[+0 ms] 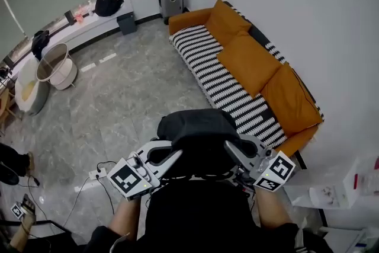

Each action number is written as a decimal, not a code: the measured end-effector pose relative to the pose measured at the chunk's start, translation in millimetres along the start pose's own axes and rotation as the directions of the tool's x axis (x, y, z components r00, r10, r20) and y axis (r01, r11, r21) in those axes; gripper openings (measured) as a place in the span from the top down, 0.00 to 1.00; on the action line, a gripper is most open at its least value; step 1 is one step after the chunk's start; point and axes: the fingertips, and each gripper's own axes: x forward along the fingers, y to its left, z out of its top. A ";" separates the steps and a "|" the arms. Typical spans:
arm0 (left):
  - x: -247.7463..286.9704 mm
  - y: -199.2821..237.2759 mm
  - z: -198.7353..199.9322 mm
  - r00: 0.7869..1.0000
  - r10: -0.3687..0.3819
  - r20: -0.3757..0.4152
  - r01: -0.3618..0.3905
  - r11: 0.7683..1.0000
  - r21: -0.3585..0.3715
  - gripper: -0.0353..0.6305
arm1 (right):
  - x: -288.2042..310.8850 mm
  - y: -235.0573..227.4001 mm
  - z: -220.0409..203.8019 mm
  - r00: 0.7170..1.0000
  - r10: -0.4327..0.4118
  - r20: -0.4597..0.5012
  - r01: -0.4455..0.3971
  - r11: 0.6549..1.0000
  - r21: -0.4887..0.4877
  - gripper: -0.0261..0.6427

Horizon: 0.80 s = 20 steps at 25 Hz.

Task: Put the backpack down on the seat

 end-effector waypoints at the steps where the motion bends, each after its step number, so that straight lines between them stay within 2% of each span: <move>1: -3.0 1.1 -1.0 1.000 -0.005 0.003 0.005 1.000 -0.006 0.90 | 2.4 0.9 -2.1 1.000 -0.008 -0.003 0.008 1.000 0.002 0.92; 10: -11.3 -4.4 -17.6 0.997 -0.069 0.015 0.070 0.995 -0.075 0.90 | 0.7 11.1 -16.0 0.998 -0.050 -0.027 0.050 0.998 0.022 0.92; 20: -9.3 -11.0 -27.6 0.994 -0.107 0.022 0.109 0.990 -0.095 0.90 | -4.8 13.7 -21.8 0.994 -0.082 -0.067 0.083 0.996 0.015 0.92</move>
